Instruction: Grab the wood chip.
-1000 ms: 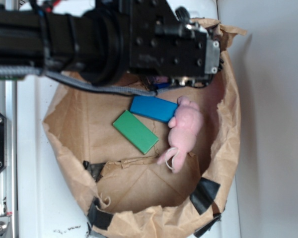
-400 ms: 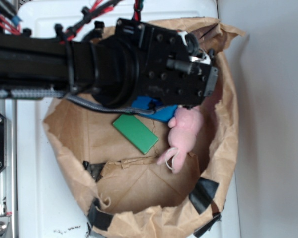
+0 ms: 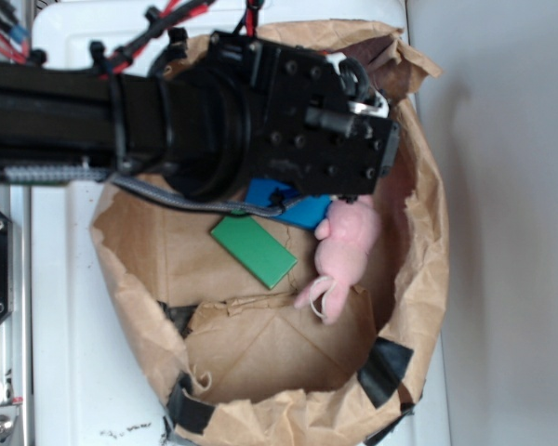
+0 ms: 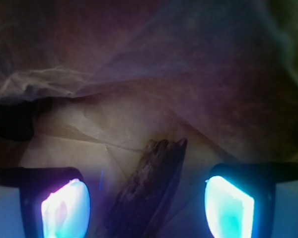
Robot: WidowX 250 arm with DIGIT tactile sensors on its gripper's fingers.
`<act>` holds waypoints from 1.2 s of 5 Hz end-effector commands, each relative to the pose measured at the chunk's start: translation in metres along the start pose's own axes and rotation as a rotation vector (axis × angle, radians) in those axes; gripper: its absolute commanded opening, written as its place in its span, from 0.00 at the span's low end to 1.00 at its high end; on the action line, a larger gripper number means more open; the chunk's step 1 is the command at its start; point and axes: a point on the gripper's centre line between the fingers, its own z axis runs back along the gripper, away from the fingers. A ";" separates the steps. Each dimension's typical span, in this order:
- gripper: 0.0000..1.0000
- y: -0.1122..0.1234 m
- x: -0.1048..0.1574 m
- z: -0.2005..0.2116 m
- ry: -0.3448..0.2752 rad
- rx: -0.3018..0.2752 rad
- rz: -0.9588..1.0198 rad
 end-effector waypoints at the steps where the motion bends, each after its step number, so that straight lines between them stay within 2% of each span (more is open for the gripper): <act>1: 1.00 0.001 0.023 0.013 -0.039 -0.051 0.040; 3: 1.00 0.007 0.001 -0.024 -0.113 -0.100 -0.026; 4: 0.29 0.007 0.000 -0.026 -0.109 -0.106 -0.024; 5: 0.00 0.005 0.003 -0.019 -0.080 -0.103 -0.008; 6: 0.00 0.004 0.006 -0.012 -0.050 -0.111 -0.012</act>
